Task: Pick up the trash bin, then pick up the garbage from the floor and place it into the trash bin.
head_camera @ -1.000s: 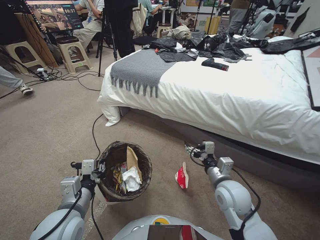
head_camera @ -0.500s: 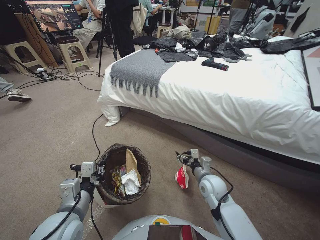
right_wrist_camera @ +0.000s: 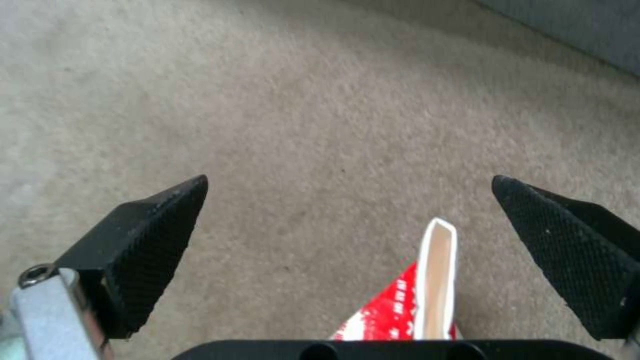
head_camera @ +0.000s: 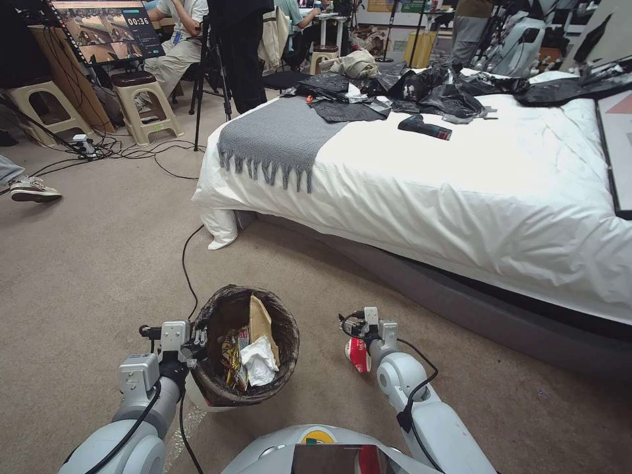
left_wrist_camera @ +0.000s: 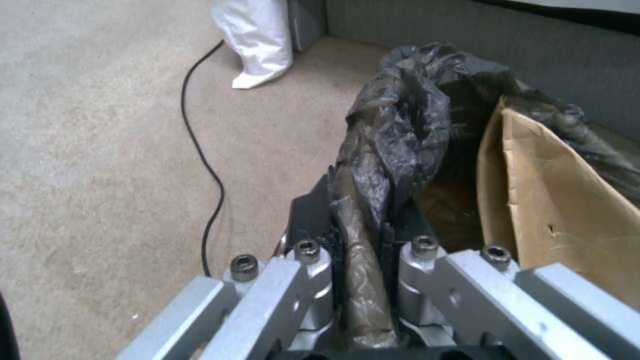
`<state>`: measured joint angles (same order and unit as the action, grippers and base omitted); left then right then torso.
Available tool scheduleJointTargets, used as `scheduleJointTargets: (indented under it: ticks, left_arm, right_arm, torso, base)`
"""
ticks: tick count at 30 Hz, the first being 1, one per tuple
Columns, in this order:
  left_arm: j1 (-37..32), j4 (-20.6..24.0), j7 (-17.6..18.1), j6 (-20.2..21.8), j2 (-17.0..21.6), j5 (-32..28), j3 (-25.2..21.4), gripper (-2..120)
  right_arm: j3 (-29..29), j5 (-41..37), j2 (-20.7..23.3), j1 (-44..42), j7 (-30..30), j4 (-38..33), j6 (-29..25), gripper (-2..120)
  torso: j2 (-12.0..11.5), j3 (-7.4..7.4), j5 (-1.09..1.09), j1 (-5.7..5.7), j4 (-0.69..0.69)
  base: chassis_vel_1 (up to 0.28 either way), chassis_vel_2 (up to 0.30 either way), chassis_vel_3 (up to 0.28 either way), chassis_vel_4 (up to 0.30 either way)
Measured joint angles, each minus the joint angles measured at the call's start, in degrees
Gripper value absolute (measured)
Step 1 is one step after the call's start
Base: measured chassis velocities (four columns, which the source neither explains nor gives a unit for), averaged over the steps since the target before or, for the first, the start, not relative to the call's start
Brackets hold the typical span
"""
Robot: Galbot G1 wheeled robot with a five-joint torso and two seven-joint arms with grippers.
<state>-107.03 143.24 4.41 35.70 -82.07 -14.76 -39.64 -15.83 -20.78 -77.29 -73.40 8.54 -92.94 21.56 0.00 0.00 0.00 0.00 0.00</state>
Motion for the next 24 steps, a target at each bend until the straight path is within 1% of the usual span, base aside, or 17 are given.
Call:
scheduleJointTargets:
  ticks: [15,17,24]
  left_arm:
    - [0.22,0.0,-0.35,0.04,0.26,-0.12,0.32,7]
    - [0.21,0.0,-0.41,0.04,0.34,-0.13,0.33,7]
    - [0.26,0.0,-0.44,0.04,0.45,-0.18,0.32,7]
  right_arm:
    - [0.03,-0.35,-0.56,1.05,1.86,6.61,-1.76,100]
    - [0.5,-0.46,-0.88,1.73,2.18,9.2,-2.6,100]
    - [1.18,-0.57,-1.22,2.95,2.79,12.72,-3.68,100]
  torso:
    - [0.0,0.0,0.0,0.0,0.0]
    - [0.0,0.0,0.0,0.0,0.0]
    - [0.0,0.0,0.0,0.0,0.0]
  base:
    - [0.0,0.0,0.0,0.0]
    - [0.0,0.0,0.0,0.0]
    - [0.0,0.0,0.0,0.0]
